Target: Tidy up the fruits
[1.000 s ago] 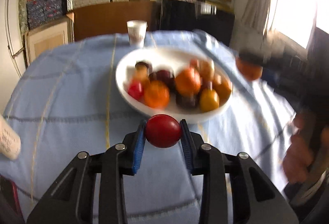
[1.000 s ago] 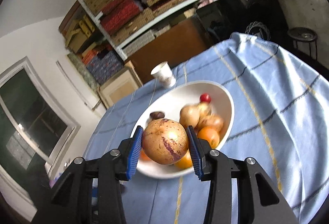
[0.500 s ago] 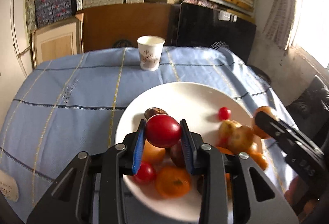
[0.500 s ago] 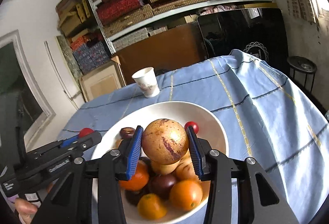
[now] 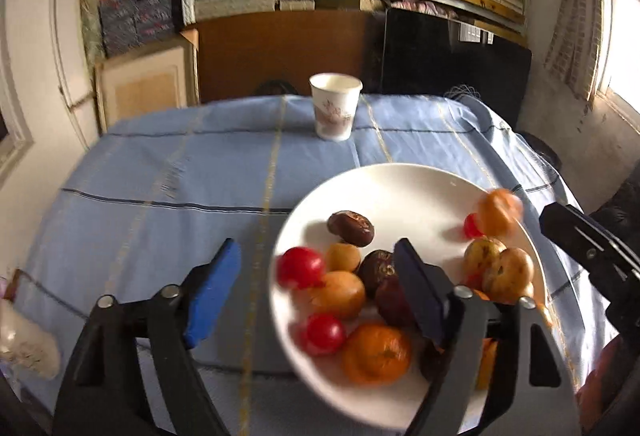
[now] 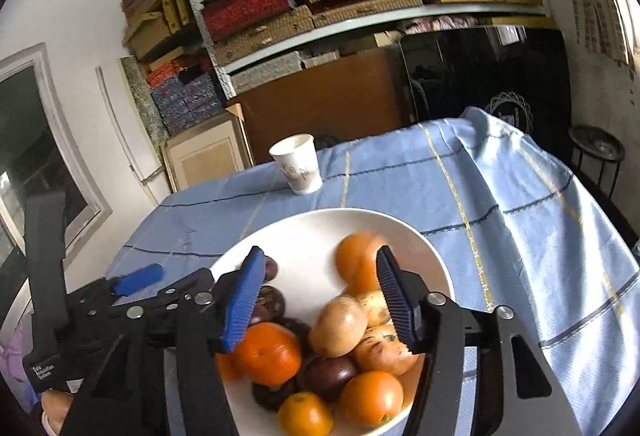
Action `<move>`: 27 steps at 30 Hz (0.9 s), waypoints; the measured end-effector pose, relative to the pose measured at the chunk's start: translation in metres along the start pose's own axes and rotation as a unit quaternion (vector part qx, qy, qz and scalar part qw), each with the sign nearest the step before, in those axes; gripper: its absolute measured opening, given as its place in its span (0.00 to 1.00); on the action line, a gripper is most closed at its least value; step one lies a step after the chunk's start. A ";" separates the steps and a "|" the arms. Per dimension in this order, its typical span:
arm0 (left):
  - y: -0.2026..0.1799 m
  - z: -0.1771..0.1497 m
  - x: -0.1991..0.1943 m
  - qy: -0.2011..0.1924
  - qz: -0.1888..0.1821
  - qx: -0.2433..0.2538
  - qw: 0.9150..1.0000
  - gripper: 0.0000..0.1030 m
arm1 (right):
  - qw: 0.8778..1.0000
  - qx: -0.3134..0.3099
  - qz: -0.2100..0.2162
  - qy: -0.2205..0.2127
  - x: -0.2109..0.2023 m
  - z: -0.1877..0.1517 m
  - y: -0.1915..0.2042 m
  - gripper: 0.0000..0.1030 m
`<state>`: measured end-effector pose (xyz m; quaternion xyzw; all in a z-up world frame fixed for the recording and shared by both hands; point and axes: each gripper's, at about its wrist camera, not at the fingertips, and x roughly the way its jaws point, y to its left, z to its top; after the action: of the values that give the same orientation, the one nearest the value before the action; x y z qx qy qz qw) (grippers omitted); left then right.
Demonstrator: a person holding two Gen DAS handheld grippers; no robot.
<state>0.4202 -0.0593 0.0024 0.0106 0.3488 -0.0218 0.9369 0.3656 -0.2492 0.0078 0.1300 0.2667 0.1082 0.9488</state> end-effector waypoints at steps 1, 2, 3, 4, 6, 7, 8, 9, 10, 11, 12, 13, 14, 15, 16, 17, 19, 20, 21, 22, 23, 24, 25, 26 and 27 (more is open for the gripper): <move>0.001 -0.002 -0.011 -0.005 0.003 -0.002 1.000 0.85 | 1.000 -0.002 0.001 -0.002 -0.010 -0.002 0.003 0.65; 0.003 -0.005 -0.022 -0.011 0.008 -0.004 1.000 0.88 | 1.000 -0.003 0.001 -0.003 -0.015 -0.004 0.004 0.69; 0.004 -0.010 -0.034 -0.018 0.015 -0.005 1.000 0.92 | 1.000 -0.005 0.000 -0.004 -0.025 -0.008 0.006 0.75; 0.004 -0.014 -0.044 -0.024 0.020 -0.004 1.000 0.94 | 1.000 -0.008 -0.002 -0.006 -0.031 -0.011 0.007 0.79; 0.004 -0.027 -0.064 -0.034 0.028 0.001 0.999 0.95 | 1.000 -0.014 -0.009 -0.012 -0.048 -0.020 0.008 0.91; 0.004 -0.037 -0.076 -0.040 0.032 0.005 0.999 0.95 | 1.000 -0.017 -0.013 -0.018 -0.059 -0.027 0.008 0.94; 0.003 -0.047 -0.086 -0.045 0.033 0.009 0.998 0.95 | 0.999 -0.020 -0.018 -0.023 -0.067 -0.033 0.008 0.97; 0.002 -0.054 -0.093 -0.047 0.033 0.012 0.998 0.95 | 0.999 -0.024 -0.023 -0.026 -0.074 -0.039 0.008 0.97; 0.001 -0.065 -0.103 -0.051 0.033 0.016 0.998 0.95 | 0.999 -0.034 -0.031 -0.027 -0.082 -0.047 0.009 0.97; 0.001 -0.074 -0.111 -0.054 0.033 0.021 0.998 0.95 | 0.998 -0.044 -0.040 -0.024 -0.088 -0.055 0.010 0.97; -0.001 -0.085 -0.119 -0.058 0.031 0.029 0.997 0.95 | 0.997 -0.051 -0.047 -0.020 -0.093 -0.062 0.012 0.97; -0.001 -0.095 -0.127 -0.061 0.024 0.033 0.997 0.95 | 0.997 -0.058 -0.049 -0.015 -0.096 -0.068 0.013 0.97; -0.001 -0.104 -0.132 -0.062 0.017 0.037 0.997 0.95 | 0.996 -0.066 -0.052 -0.008 -0.100 -0.075 0.015 0.97; -0.002 -0.114 -0.138 -0.063 0.012 0.039 0.997 0.95 | 0.996 -0.072 -0.054 -0.003 -0.103 -0.080 0.017 0.97; -0.002 -0.123 -0.143 -0.063 0.014 0.042 0.997 0.95 | 0.995 -0.081 -0.054 0.002 -0.108 -0.088 0.018 0.97; -0.002 -0.130 -0.147 -0.065 0.018 0.046 0.997 0.95 | 0.995 -0.088 -0.053 0.006 -0.110 -0.093 0.020 0.97; -0.003 -0.142 -0.156 -0.074 0.030 0.055 0.995 0.95 | 0.993 -0.105 -0.061 0.015 -0.114 -0.103 0.022 0.97; -0.002 -0.147 -0.160 -0.081 0.037 0.057 0.994 0.95 | 0.991 -0.112 -0.073 0.016 -0.115 -0.106 0.022 0.97; -0.002 -0.151 -0.163 -0.084 0.041 0.057 0.994 0.95 | 0.990 -0.117 -0.081 0.016 -0.116 -0.109 0.023 0.97; -0.001 -0.153 -0.165 -0.085 0.040 0.056 0.994 0.95 | 0.989 -0.123 -0.087 0.016 -0.117 -0.112 0.022 0.97; 0.000 -0.156 -0.166 -0.084 0.036 0.055 0.994 0.95 | 0.988 -0.126 -0.090 0.015 -0.118 -0.115 0.022 0.97; 0.001 -0.157 -0.166 -0.082 0.033 0.053 0.995 0.95 | 0.988 -0.127 -0.092 0.015 -0.120 -0.116 0.022 0.97; 0.002 -0.157 -0.164 -0.078 0.029 0.049 0.995 0.95 | 0.988 -0.125 -0.091 0.015 -0.122 -0.116 0.020 0.97; 0.003 -0.156 -0.162 -0.073 0.028 0.048 0.996 0.95 | 0.988 -0.122 -0.089 0.015 -0.123 -0.117 0.018 0.97; 0.004 -0.157 -0.161 -0.068 0.026 0.046 0.996 0.95 | 0.989 -0.118 -0.088 0.015 -0.125 -0.116 0.016 0.97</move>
<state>0.1965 -0.0447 -0.0111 0.0611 0.2825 -0.0138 0.9572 0.1974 -0.2463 -0.0233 -0.0086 0.2763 0.0574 0.9593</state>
